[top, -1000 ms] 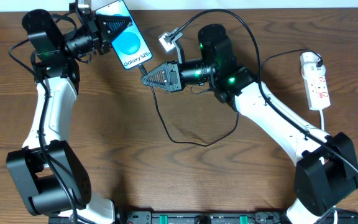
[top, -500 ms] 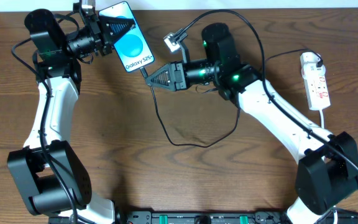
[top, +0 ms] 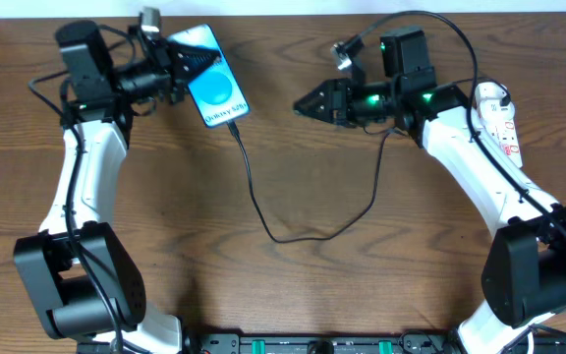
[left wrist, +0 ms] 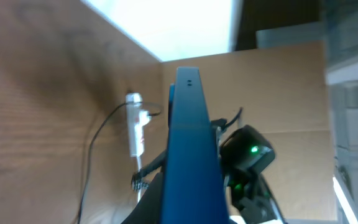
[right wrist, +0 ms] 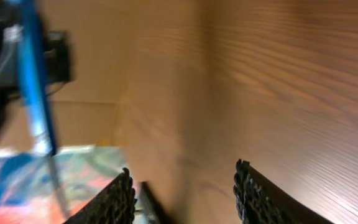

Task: Plug charger to phone and switch on socket
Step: 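Open the right gripper and withdraw it from the plugged phone, then lower the phone with the left gripper onto the table center and release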

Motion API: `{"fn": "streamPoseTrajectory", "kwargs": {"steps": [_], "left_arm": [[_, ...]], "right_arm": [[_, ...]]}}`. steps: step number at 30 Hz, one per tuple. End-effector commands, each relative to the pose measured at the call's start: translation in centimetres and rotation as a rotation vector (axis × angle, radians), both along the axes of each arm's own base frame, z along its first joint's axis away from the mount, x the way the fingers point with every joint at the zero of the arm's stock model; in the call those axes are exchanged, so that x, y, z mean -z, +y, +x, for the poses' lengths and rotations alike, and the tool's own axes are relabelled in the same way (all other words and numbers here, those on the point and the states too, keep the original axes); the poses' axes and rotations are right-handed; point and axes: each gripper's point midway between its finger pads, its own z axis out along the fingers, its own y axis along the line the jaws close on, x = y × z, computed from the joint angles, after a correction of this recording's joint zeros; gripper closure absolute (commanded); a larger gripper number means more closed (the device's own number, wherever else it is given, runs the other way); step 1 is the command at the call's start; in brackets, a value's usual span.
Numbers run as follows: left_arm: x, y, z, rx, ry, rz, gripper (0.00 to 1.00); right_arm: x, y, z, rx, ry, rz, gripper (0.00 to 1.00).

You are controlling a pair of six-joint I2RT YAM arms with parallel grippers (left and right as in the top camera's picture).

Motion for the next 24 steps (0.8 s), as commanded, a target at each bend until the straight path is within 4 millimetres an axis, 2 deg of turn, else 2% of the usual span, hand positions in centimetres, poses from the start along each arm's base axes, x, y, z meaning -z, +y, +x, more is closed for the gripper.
{"fn": "streamPoseTrajectory", "kwargs": {"steps": [1,7,10,15,20,24], "left_arm": [[0.9,-1.6,-0.3,0.034,-0.126,0.114,0.93],[5.1,-5.0,-1.4,0.133,-0.043,0.148,0.92],[8.2,-7.1,-1.5,0.190,0.024,0.144,0.93],[12.8,-9.3,-1.7,0.258,0.091,0.150,0.93],[17.0,-10.2,-1.5,0.251,0.162,0.216,0.93],[18.5,-10.6,-1.4,0.230,0.179,0.285,0.92]], "right_arm": [[1.3,-2.2,1.4,0.086,-0.103,-0.182,0.49],[3.7,-4.2,1.2,0.124,-0.088,-0.335,0.47],[4.8,-5.5,1.2,0.121,-0.112,-0.423,0.46],[6.2,-8.2,0.8,0.144,-0.074,-0.541,0.45],[6.5,-9.8,0.3,0.148,-0.037,-0.595,0.45],[6.1,-11.0,0.0,0.159,-0.027,-0.662,0.45]]}}
